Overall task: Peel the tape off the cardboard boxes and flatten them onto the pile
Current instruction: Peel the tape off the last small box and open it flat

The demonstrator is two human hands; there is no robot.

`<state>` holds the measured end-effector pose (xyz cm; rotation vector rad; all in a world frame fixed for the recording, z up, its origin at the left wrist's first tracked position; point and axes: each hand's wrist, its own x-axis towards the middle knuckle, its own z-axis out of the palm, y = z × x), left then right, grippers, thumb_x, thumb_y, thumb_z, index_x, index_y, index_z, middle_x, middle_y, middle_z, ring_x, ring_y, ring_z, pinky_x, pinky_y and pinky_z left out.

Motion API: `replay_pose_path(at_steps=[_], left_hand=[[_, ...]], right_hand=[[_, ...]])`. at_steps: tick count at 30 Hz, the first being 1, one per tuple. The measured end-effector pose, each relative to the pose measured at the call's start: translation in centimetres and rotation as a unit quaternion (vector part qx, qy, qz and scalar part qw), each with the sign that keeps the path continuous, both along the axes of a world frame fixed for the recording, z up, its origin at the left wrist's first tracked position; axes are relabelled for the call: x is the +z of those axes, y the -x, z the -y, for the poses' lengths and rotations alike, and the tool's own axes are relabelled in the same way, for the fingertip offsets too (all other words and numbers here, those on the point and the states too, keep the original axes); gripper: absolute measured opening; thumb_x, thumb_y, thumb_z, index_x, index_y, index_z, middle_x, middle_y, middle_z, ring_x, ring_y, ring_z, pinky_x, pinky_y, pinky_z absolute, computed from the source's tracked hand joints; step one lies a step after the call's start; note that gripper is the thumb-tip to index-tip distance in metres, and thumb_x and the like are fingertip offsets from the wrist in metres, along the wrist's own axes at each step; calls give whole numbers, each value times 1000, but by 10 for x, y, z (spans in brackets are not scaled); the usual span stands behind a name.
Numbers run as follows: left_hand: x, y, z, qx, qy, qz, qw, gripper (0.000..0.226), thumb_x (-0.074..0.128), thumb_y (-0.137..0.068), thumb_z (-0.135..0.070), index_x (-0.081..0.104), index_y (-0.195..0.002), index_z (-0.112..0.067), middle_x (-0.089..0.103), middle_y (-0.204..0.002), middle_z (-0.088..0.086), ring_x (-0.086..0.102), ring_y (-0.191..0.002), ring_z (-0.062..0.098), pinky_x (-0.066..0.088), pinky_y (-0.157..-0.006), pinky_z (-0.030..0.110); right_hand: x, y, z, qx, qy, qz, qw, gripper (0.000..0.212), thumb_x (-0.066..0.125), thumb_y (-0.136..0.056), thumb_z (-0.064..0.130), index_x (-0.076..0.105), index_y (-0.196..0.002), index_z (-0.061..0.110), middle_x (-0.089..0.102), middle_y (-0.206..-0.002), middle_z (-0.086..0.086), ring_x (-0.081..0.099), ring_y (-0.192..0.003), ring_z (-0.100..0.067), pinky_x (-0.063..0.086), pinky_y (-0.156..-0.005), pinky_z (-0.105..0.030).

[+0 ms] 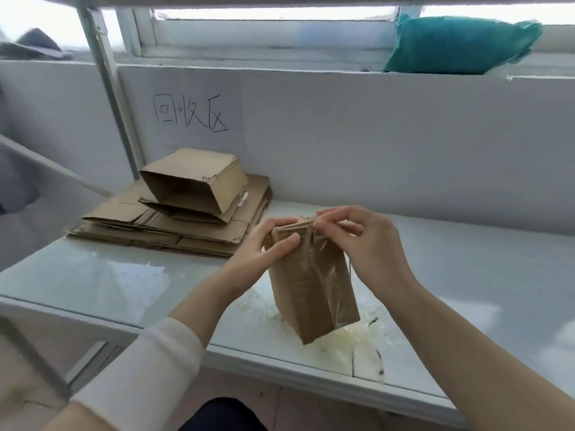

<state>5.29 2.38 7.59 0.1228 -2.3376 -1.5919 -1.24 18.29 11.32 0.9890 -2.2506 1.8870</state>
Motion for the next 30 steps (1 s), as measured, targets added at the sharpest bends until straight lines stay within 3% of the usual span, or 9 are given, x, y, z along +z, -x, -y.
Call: replay_pose_path(at_steps=[4, 6, 9, 12, 15, 18, 20, 24, 30], left_hand=[[-5, -5, 10, 45, -89, -54, 994, 26, 62, -77, -45, 58, -101, -36, 59, -110, -8, 56, -106, 10, 47, -84, 17], [1, -6, 16, 82, -93, -98, 987, 28, 65, -74, -48, 58, -99, -38, 54, -126, 1, 49, -121, 19, 44, -97, 25], [14, -11, 32, 123, 19, -121, 985, 36, 56, -64, -62, 54, -98, -49, 16, -157, -8, -7, -146, 16, 2, -116, 41], [28, -14, 57, 113, 226, -128, 959, 43, 55, -62, -70, 48, -94, -44, 1, -155, -20, -25, -141, 4, -14, -115, 52], [43, -17, 72, 10, 241, -67, 968, 79, 56, -46, -86, 47, -106, -36, 17, -150, -31, 1, -142, -8, 0, -119, 47], [45, -15, 75, -100, 130, 17, 986, 106, 65, -44, -82, 34, -136, -39, 44, -140, -11, 43, -129, 5, 38, -108, 43], [40, -15, 72, -114, 96, 31, 988, 106, 67, -44, -80, 33, -138, -43, 49, -134, -4, 51, -122, 9, 44, -103, 41], [26, -18, 67, -116, 51, -15, 992, 90, 67, -51, -76, 34, -132, -54, 54, -122, -4, 56, -112, 11, 46, -99, 34], [17, -18, 63, -119, 50, -13, 992, 71, 69, -61, -53, 41, -127, -53, 56, -119, -4, 56, -112, 13, 46, -99, 37]], right_hand=[[4, -3, 29, 24, 32, 10, 999, 6, 72, -77, 22, 72, -72, 27, 70, -96, 18, 65, -88, 1, 51, -82, -15], [12, -3, 42, 39, 48, -6, 998, 8, 71, -77, 21, 71, -72, 27, 69, -96, 17, 65, -87, 2, 49, -78, -10], [23, 3, 56, 61, 62, -31, 996, 16, 71, -77, 16, 69, -69, 30, 70, -92, 13, 66, -87, -5, 51, -82, -18], [33, 12, 63, 97, 68, -8, 993, 19, 71, -77, 13, 69, -66, 28, 72, -86, 12, 68, -80, -6, 53, -83, -26], [32, 16, 69, 136, 47, 3, 990, 12, 70, -77, 13, 70, -70, 22, 73, -85, 12, 69, -80, -6, 54, -82, -29], [25, 14, 74, 148, 46, 14, 988, 9, 69, -78, 13, 71, -74, 20, 74, -92, 5, 69, -88, -12, 53, -88, -36], [21, 12, 73, 150, 47, 1, 988, 13, 68, -78, 13, 73, -76, 25, 73, -95, 5, 68, -92, -11, 52, -89, -36], [12, 8, 66, 87, 21, -88, 992, 16, 67, -75, 26, 71, -86, 37, 64, -92, 17, 60, -94, 2, 46, -79, -9], [-4, 5, 64, 16, 12, -146, 989, 15, 73, -74, 20, 73, -85, 29, 68, -87, 13, 64, -82, -4, 49, -66, -9]])
